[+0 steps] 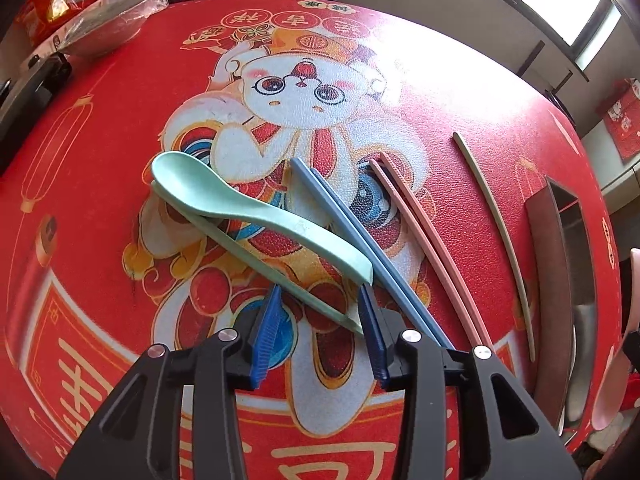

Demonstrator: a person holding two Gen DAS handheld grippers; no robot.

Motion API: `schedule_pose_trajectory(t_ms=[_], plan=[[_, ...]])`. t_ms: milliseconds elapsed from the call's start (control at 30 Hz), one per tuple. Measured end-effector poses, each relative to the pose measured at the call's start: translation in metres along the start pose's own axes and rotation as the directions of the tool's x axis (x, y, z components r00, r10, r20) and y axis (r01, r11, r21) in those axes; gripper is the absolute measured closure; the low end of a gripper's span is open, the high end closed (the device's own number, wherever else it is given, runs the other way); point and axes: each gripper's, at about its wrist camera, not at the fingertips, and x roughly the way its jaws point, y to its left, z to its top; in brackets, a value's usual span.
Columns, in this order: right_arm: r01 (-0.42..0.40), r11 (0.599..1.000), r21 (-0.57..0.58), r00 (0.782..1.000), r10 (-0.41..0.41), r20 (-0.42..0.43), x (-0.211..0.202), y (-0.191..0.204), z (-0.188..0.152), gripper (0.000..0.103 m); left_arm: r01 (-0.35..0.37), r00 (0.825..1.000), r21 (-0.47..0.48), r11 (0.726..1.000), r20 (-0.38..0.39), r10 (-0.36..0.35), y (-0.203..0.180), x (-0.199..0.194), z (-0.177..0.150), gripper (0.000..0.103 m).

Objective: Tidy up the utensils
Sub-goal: 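Carry the pink spoon to the tray with the right tool while the left tool reaches the mint spoon, then close the left tool on the sage-green chopstick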

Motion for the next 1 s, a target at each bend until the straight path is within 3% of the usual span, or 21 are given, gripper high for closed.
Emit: schedule_pose_trajectory(t_ms=[133,533,667,1000], plan=[[-0.012,1.0,-0.01,1.0,0.012,-0.007,0.003,0.003,0.001,0.097,-0.054,0.999,0.045,0.998,-0.003,0.054,-0.006,0.001,-0.003,0.063],[-0.048,0.999,-0.014,0.999,0.048,-0.009,0.005,0.005,0.004,0.097,-0.062,0.996,-0.008,0.998,-0.067,0.061,0.032,-0.014,-0.03,0.063],[-0.056,0.998,-0.016,0.998,0.056,-0.005,0.003,0.005,0.004,0.097,-0.099,0.993,-0.034,0.994,-0.075,0.096,0.048,-0.02,-0.04,0.063],[-0.032,0.999,-0.002,0.999,0.032,0.007,-0.007,0.0,0.002,0.097,-0.169,0.985,-0.088,0.982,-0.045,0.165,0.066,-0.014,-0.023,0.063]])
